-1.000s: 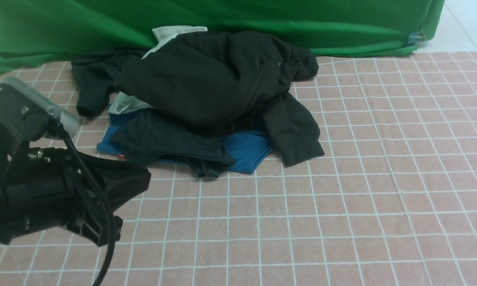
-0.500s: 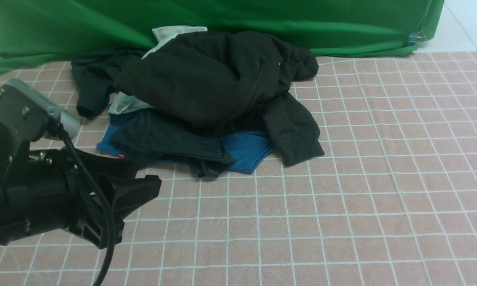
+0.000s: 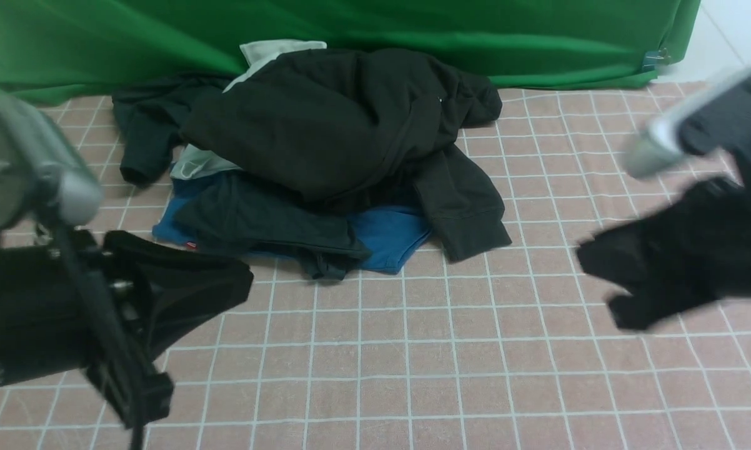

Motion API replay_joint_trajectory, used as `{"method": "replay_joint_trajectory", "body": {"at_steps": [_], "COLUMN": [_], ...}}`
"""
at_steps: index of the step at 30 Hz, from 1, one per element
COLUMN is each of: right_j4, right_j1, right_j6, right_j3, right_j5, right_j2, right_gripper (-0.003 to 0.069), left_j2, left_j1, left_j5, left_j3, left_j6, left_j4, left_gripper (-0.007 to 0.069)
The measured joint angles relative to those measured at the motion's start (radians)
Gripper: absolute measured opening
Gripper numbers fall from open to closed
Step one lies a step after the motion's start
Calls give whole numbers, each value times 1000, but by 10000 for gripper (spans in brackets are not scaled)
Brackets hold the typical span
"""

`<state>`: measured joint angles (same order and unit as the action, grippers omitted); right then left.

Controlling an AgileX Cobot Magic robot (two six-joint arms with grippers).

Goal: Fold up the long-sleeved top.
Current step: Spread the long sleeves with your arms and place them on the tabletop

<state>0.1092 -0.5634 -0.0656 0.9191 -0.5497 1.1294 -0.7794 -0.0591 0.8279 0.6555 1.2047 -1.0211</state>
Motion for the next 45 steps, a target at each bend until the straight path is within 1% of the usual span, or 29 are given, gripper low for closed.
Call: {"method": "replay_joint_trajectory", "body": {"at_steps": [2,5,6,9,12,13,14,20,26,28,34,38,42,45], "right_j4": [0,1,2,11,33,33,39,47,-1,-12,-21,-21,-21,-21], "right_j1": [9,40,55,73,66,64,51,42,42,42,54,53,54,58], "right_j6": [-11,-24,-24,-24,-27,-29,-45,-86,-97,-98,-90,-84,-81,-80], "right_j3": [68,173,218,317,392,403,459,592,676,677,683,683,683,683], "right_j5": [-10,-66,-89,-115,-120,-120,-118,-90,-24,-11,10,30,60,66], "right_j2": [68,178,221,317,413,420,493,690,854,870,924,945,970,981], "right_gripper": [238,323,379,489,551,556,571,579,580,575,462,459,481,472], "left_j2": [52,123,150,200,224,225,227,227,227,227,227,227,227,227], "left_j1": [0,0,0,0,0,0,0,0,0,0,0,0,0,0], "left_j5": [1,5,6,5,-6,-8,-18,-33,-41,-41,-54,-58,-59,-59], "left_j3": [0,0,0,0,0,0,0,0,0,0,0,0,0,0], "left_j6": [-9,-30,-34,-36,-37,-37,-37,-63,-70,-70,-70,-70,-70,-70], "left_j4": [14,50,63,89,117,119,145,186,192,192,192,192,192,192], "left_gripper": [11,11,11,11,11,11,11,11,11,11,11,11,11,11]}}
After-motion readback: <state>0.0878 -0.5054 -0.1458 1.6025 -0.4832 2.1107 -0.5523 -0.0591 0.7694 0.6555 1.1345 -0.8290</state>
